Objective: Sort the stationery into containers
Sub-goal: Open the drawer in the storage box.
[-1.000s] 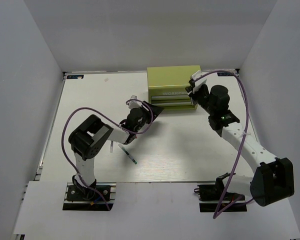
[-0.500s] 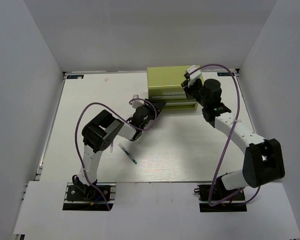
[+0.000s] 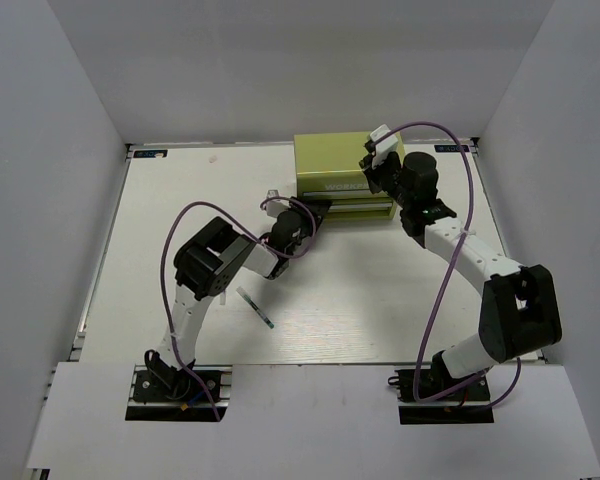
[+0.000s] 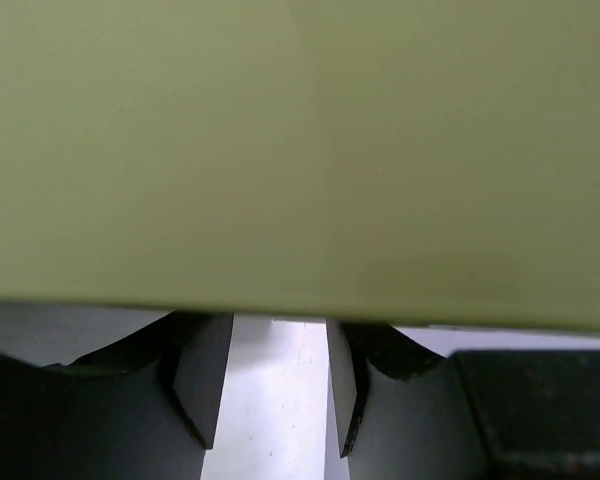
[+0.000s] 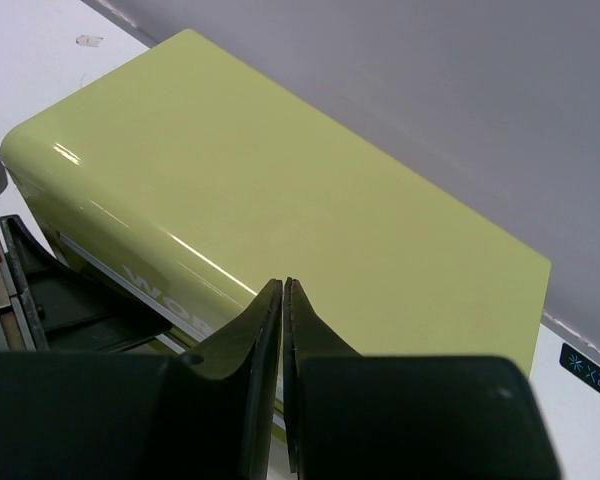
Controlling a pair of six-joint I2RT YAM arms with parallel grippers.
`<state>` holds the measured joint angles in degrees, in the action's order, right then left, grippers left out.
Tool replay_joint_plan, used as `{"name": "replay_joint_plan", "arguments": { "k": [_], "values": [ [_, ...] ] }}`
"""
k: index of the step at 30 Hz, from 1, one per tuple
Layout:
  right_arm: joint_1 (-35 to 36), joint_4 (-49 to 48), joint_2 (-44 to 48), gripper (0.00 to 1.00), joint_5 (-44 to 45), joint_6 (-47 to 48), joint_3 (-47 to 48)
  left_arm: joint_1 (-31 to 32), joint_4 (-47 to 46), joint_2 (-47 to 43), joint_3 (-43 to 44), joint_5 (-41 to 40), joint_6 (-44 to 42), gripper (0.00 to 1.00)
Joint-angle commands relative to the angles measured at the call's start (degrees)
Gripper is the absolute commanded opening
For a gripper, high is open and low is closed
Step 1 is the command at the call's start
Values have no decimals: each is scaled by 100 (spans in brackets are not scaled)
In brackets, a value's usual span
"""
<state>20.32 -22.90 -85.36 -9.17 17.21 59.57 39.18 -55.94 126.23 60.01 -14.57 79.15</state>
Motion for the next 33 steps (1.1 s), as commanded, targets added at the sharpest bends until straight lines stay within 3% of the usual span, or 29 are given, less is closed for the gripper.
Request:
{"name": "replay_joint_plan", "arguments": {
  "k": [1, 8, 17, 26, 33],
  "values": [
    [-19, -224, 19, 9, -50, 63, 292, 81, -40, 59, 248, -248, 109, 51],
    [-10, -84, -51, 9, -67, 124, 406, 134, -101, 279, 424, -643, 275, 50],
    [-28, 487, -253, 4, -173, 283, 600, 187, -153, 340, 538, -864, 381, 34],
    [-2, 760, -323, 2, -173, 397, 661, 187, -338, 393, 372, -864, 381, 9],
    [-19, 989, -402, 2, -120, 467, 767, 292, -444, 209, -41, -811, 381, 8]
  ]
}}
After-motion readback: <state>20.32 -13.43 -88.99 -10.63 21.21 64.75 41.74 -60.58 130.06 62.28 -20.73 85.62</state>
